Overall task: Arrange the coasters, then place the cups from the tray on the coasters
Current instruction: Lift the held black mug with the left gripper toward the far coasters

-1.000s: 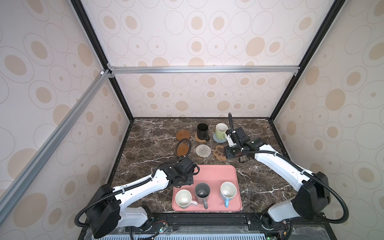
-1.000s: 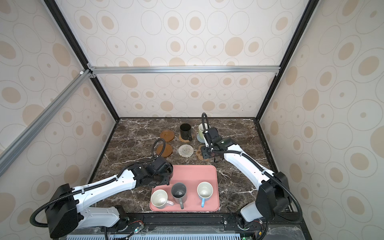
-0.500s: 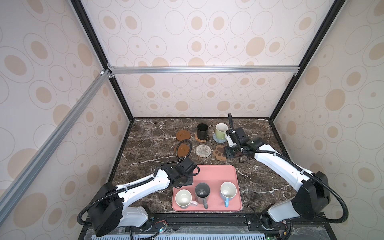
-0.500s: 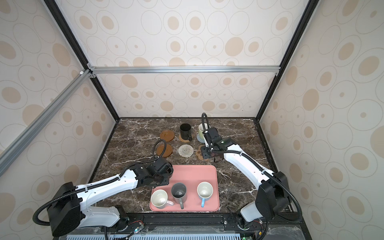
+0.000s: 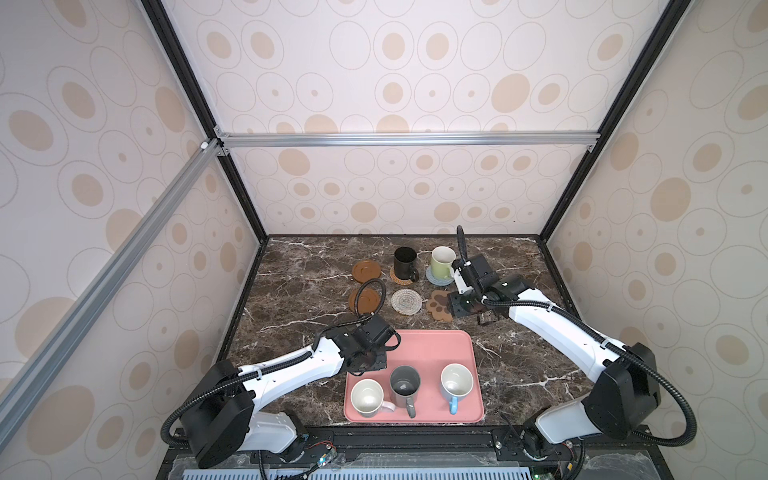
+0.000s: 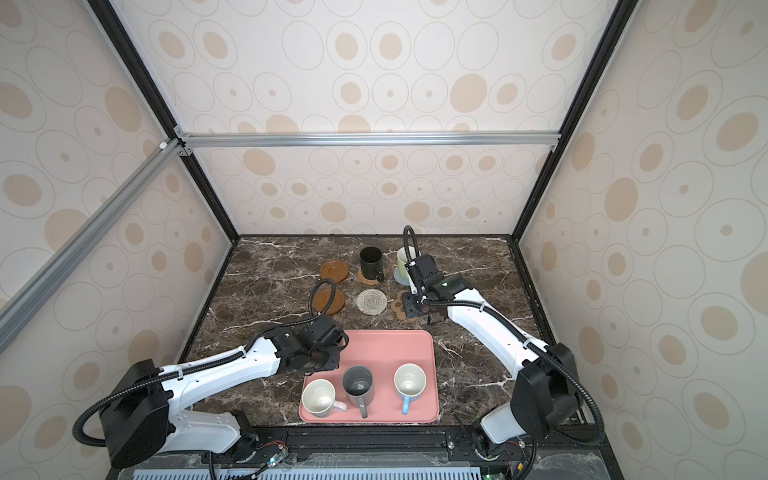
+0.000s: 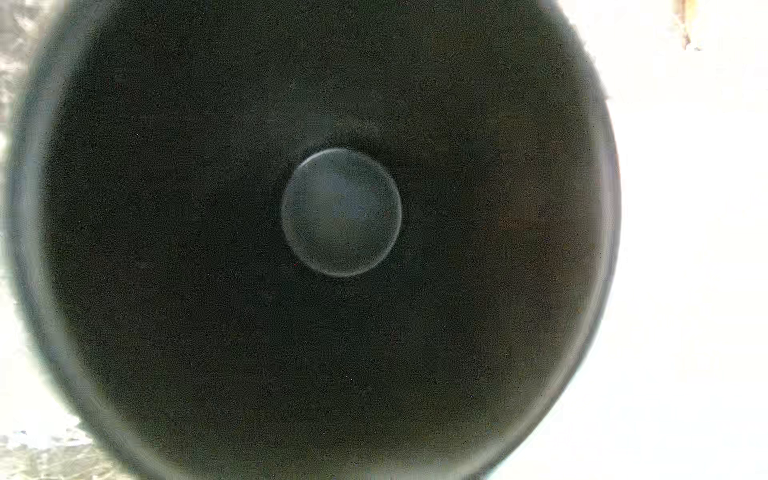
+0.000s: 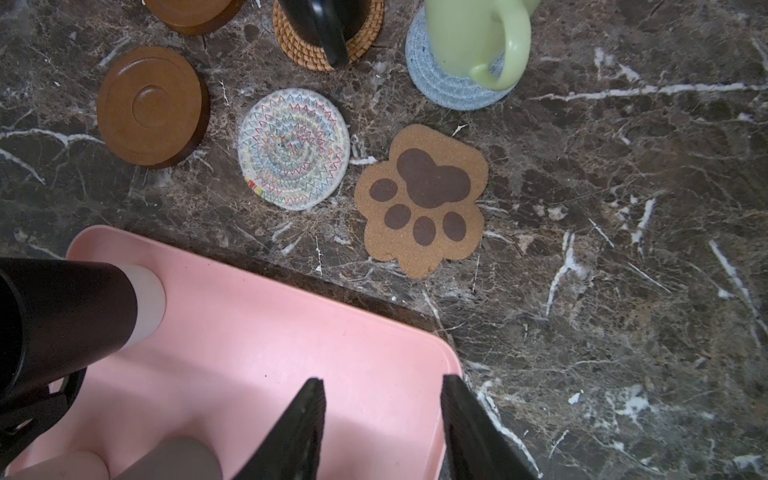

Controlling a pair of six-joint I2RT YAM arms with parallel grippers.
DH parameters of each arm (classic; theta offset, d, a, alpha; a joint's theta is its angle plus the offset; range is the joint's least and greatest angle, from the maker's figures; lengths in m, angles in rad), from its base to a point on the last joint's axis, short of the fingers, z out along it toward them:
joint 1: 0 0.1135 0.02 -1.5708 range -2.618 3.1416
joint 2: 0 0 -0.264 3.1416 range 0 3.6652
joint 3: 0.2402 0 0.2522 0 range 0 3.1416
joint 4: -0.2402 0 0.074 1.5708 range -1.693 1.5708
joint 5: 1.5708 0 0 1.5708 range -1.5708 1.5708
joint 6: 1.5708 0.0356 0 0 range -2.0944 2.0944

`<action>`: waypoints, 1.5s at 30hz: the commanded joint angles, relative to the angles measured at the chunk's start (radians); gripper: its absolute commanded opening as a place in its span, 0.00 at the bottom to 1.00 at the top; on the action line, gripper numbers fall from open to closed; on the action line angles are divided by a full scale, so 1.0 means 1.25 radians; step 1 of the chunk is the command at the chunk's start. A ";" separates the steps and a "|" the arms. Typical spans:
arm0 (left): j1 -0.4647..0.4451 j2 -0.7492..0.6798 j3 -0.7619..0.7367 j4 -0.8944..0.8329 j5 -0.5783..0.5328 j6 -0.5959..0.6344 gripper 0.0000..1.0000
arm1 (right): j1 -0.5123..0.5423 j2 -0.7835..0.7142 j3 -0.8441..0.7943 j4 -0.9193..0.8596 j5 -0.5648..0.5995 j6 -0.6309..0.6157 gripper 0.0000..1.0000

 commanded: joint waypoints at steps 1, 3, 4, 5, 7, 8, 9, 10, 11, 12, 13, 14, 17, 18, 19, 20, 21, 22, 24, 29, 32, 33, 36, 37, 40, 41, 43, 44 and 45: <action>0.008 0.002 0.009 -0.014 -0.033 0.011 0.16 | 0.003 0.008 0.011 0.002 -0.004 0.012 0.49; 0.007 0.000 0.013 -0.016 -0.036 0.013 0.16 | 0.003 0.008 0.011 0.002 -0.003 0.012 0.49; 0.008 -0.001 0.016 -0.016 -0.037 0.012 0.16 | 0.004 0.008 0.012 0.001 -0.004 0.013 0.49; 0.008 -0.002 0.019 -0.016 -0.038 0.013 0.16 | 0.004 0.008 0.012 0.001 -0.004 0.013 0.49; 0.008 -0.005 0.025 -0.017 -0.040 0.012 0.15 | 0.003 0.005 0.012 0.000 -0.003 0.012 0.49; 0.008 -0.007 0.028 -0.016 -0.042 0.013 0.15 | 0.004 0.005 0.012 -0.001 -0.002 0.012 0.49; 0.008 -0.009 0.030 -0.016 -0.044 0.012 0.15 | 0.003 0.004 0.011 -0.001 -0.001 0.012 0.49; 0.008 -0.011 0.032 -0.016 -0.045 0.011 0.15 | 0.004 0.004 0.011 -0.001 -0.002 0.012 0.49; 0.008 -0.012 0.034 -0.016 -0.047 0.010 0.15 | 0.003 0.003 0.011 -0.002 0.000 0.013 0.49; 0.008 -0.014 0.035 -0.016 -0.048 0.008 0.15 | 0.003 0.003 0.010 -0.002 0.000 0.013 0.49; 0.008 -0.017 0.038 -0.017 -0.048 0.007 0.15 | 0.003 0.002 0.009 -0.002 0.000 0.012 0.49; 0.007 -0.018 0.039 -0.017 -0.049 0.005 0.15 | 0.004 0.001 0.009 -0.003 0.002 0.012 0.49; 0.008 -0.021 0.048 -0.020 -0.052 0.004 0.15 | 0.003 0.001 0.008 -0.003 0.003 0.010 0.49; 0.008 -0.022 0.052 -0.022 -0.054 0.004 0.15 | 0.003 0.000 0.007 -0.003 0.003 0.009 0.49; 0.007 -0.023 0.055 -0.025 -0.057 0.004 0.15 | 0.003 -0.001 0.007 -0.003 0.003 0.009 0.49; 0.008 -0.024 0.058 -0.027 -0.061 0.003 0.15 | 0.003 -0.001 0.006 -0.002 0.003 0.009 0.49; 0.008 -0.026 0.058 -0.030 -0.062 0.003 0.15 | 0.003 -0.002 0.006 -0.002 0.003 0.009 0.49; 0.008 -0.026 0.061 -0.033 -0.064 0.004 0.15 | 0.003 -0.002 0.006 -0.002 0.003 0.009 0.49; 0.008 -0.028 0.063 -0.033 -0.065 0.001 0.15 | 0.003 -0.003 0.003 -0.001 0.003 0.008 0.49; 0.008 -0.037 0.070 -0.030 -0.066 -0.018 0.14 | 0.003 -0.008 -0.001 0.002 0.003 0.000 0.49; 0.008 -0.046 0.075 -0.021 -0.068 -0.031 0.14 | 0.004 -0.013 -0.004 0.002 0.007 -0.006 0.49; 0.007 -0.050 0.076 -0.016 -0.068 -0.038 0.14 | 0.003 -0.016 -0.007 0.003 0.008 -0.008 0.49; 0.008 -0.054 0.084 -0.009 -0.073 -0.055 0.14 | 0.003 -0.021 -0.014 0.008 0.010 -0.016 0.49; 0.008 -0.053 0.086 -0.010 -0.075 -0.059 0.14 | 0.004 -0.024 -0.018 0.011 0.010 -0.018 0.49; 0.009 -0.042 0.101 -0.015 -0.088 -0.074 0.14 | 0.003 -0.029 -0.022 0.011 0.011 -0.029 0.49; 0.009 -0.038 0.106 -0.016 -0.091 -0.077 0.14 | 0.003 -0.031 -0.023 0.009 0.014 -0.033 0.49; 0.012 -0.028 0.121 -0.015 -0.096 -0.082 0.14 | 0.003 -0.038 -0.027 0.005 0.019 -0.045 0.49; 0.016 -0.025 0.126 -0.014 -0.099 -0.083 0.14 | 0.003 -0.043 -0.029 0.002 0.022 -0.051 0.49; 0.024 -0.022 0.132 -0.010 -0.099 -0.083 0.14 | 0.004 -0.048 -0.033 -0.001 0.027 -0.056 0.49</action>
